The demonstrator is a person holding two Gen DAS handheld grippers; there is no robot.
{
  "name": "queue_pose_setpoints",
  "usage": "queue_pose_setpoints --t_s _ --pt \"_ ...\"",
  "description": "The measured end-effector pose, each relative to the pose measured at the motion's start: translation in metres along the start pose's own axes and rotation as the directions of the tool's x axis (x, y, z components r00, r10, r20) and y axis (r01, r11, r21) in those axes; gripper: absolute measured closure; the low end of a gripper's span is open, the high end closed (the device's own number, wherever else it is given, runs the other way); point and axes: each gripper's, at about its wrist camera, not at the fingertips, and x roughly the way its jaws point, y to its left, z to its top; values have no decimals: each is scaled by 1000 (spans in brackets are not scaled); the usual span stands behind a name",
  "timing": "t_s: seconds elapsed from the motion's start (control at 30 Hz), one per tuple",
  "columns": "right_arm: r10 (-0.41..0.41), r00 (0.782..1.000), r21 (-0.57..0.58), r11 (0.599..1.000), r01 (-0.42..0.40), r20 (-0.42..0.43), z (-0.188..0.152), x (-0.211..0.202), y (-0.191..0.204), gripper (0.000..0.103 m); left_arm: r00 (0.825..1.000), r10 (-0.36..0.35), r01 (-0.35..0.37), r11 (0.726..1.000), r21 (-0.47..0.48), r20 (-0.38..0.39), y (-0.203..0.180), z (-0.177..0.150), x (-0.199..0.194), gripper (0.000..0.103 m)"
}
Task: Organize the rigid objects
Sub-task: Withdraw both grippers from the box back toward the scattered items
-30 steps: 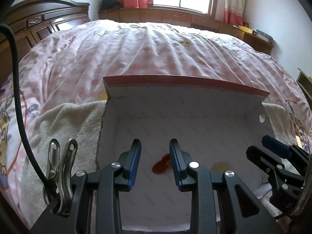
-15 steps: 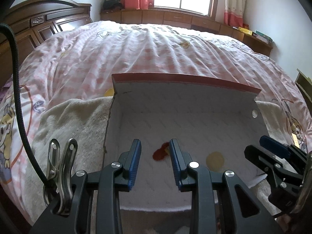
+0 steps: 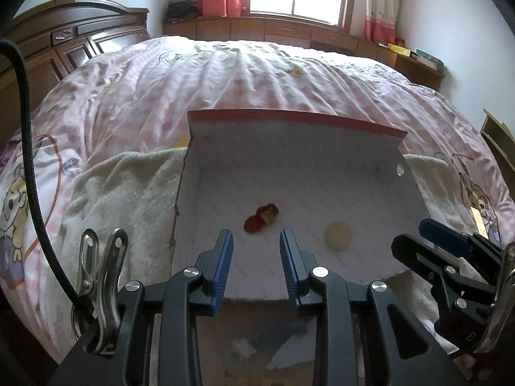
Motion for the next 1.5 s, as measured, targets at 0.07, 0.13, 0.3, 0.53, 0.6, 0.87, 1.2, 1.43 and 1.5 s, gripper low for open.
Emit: queue_pose_setpoints --t_s 0.07,0.13,0.3,0.53,0.6,0.87,1.2,1.43,1.5 --pt "3 1000 0 1000 -3 0 -4 -4 2 46 1000 -1 1 1000 0 -2 0 -5 -4 72" --pt "6 1000 1 1000 -6 2 -9 -8 3 46 1000 0 0 1000 0 -4 0 -7 -6 72" --pt "17 1000 9 1000 -17 -3 -19 -16 6 46 1000 1 -1 1000 -5 -8 -1 -19 -15 72" --pt "24 1000 35 999 -23 -14 -37 -29 6 46 1000 4 -5 1000 -8 -19 -2 -37 -25 72" --pt "22 1000 40 999 -22 -15 -42 -33 6 46 1000 3 -3 1000 -8 -22 -1 -43 -29 72" --pt "2 1000 52 999 -1 -19 -64 -54 4 46 999 -6 5 1000 -22 -42 3 -69 -39 72" --pt "-27 999 74 997 30 -39 -99 -72 0 46 997 -3 0 999 -39 -74 8 -106 -48 72" --pt "-49 996 79 995 55 -70 -127 -82 -5 46 996 7 -10 999 -36 -94 10 -131 -54 72" --pt "-60 995 77 995 66 -79 -135 -83 -6 46 995 7 -10 999 -37 -100 10 -137 -54 72"
